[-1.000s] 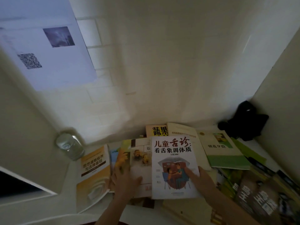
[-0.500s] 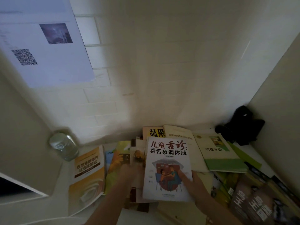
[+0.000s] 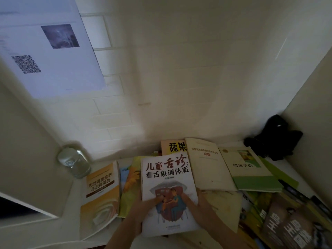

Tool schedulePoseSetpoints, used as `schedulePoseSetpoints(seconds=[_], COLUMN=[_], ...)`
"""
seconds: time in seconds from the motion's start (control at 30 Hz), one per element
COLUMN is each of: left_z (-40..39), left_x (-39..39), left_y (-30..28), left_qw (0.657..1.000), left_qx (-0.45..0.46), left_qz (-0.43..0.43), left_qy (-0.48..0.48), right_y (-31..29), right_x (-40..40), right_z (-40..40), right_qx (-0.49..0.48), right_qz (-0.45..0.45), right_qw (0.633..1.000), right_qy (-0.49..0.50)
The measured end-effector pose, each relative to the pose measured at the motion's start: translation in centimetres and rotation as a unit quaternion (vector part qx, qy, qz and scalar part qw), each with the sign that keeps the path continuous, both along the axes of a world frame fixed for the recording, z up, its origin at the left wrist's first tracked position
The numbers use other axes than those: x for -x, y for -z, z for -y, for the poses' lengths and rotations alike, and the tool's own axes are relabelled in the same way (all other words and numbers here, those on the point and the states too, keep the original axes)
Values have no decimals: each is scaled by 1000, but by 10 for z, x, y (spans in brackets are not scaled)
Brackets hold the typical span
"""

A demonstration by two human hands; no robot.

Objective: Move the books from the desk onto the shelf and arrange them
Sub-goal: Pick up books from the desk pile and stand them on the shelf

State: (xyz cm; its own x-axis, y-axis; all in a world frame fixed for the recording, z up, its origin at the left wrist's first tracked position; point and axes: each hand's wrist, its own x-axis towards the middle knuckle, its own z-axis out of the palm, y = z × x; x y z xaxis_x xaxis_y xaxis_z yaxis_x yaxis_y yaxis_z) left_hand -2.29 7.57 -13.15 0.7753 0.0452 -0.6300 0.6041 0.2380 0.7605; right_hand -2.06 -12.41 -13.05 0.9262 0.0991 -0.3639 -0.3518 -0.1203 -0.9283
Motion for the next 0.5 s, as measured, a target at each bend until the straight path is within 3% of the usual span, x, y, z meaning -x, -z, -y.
schedulePoseSetpoints(seconds=[0.17, 0.27, 0.37, 0.4, 0.5], left_z=[4, 8, 6, -2, -41], left_x=[7, -4, -26, -34, -52], left_y=[-12, -32, -51, -49, -36], left_qw=[999, 997, 979, 965, 869], left_qx=[43, 9, -113, -192, -454], left_qz=[-8, 68, 129, 135, 109], left_qy=[-6, 27, 109, 120, 163], right_y=[-15, -21, -31, -30, -20], right_x=[-4, -10, -12, -12, -12], right_z=[4, 12, 27, 36, 58], right_qx=[20, 60, 60, 62, 73], right_qz=[2, 36, 76, 80, 62], right_qw=[999, 998, 993, 991, 987], right_qy=[-27, -2, 67, 86, 131])
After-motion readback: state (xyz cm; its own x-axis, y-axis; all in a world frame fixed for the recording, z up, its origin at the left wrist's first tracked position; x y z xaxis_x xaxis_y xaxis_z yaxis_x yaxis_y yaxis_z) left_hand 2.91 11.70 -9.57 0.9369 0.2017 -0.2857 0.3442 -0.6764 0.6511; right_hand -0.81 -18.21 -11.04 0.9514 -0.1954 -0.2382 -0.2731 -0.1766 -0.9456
